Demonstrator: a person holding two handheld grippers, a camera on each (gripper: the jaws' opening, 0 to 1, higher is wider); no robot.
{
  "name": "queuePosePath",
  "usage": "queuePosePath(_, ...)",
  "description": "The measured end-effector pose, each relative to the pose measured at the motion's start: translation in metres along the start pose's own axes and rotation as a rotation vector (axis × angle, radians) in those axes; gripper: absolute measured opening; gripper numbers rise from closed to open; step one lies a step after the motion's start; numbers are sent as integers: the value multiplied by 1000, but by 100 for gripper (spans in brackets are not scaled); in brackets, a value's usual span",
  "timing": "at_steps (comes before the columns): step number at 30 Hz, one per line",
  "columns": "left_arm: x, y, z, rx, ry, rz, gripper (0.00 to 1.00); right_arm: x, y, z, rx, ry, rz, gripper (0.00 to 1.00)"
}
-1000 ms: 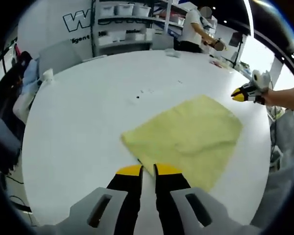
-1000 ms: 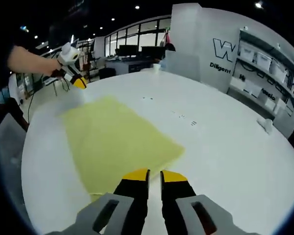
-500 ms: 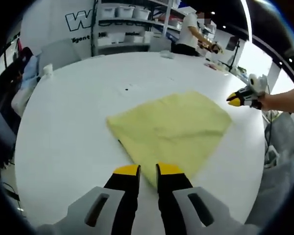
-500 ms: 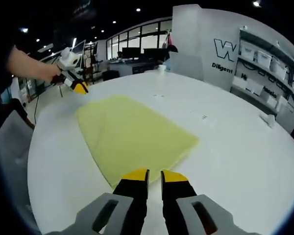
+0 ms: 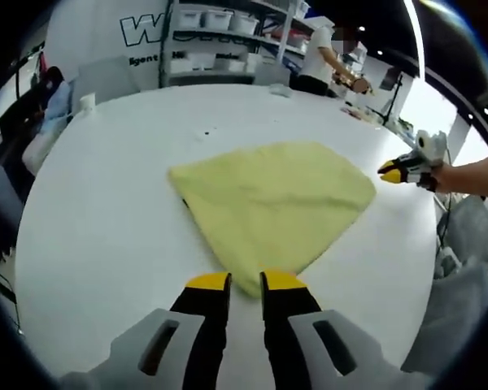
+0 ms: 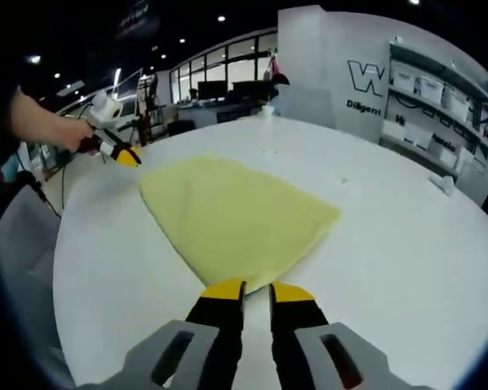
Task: Fold the garment on the visible template until the final outline fits inside the template.
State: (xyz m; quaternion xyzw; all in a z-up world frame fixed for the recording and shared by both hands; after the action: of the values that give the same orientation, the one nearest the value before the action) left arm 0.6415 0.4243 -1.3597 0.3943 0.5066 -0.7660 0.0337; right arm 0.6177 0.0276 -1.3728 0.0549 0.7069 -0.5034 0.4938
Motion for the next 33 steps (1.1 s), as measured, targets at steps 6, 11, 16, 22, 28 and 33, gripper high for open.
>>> queuePosePath(6, 9, 7, 1, -5, -17, 12, 16, 7, -1, -13, -4, 14, 1, 7)
queuePosePath(11, 17, 8, 6, -16, -27, 12, 17, 9, 0, -19, -2, 28, 3, 7)
queuePosePath(16, 25, 7, 9, -29, -51, 16, 18, 10, 1, -25, 5, 40, 11, 7)
queuePosePath(22, 31, 11, 11, -26, -102, 16, 18, 12, 3, -30, 14, 56, 6, 7)
queuePosePath(28, 31, 17, 12, -29, -131, 11, 18, 14, 5, -32, 26, 66, -1, 8)
queuePosePath(33, 31, 23, 11, -34, -173, 5, 17, 18, 10, -30, 44, 91, -13, 9)
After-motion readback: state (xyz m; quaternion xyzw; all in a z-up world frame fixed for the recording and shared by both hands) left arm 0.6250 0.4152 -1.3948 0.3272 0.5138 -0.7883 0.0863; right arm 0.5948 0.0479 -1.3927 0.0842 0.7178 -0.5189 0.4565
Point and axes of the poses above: the point that each gripper's makers call its tool centre point, and the gripper's own axes: y roughly forward along the fingers, z roughly to its right, x roughly out of its underside, the point moved 5 cm from there along -y, roughly backward along the fingers, and after that the axes turned 4 degrees about -z, right-handed, at the moved point
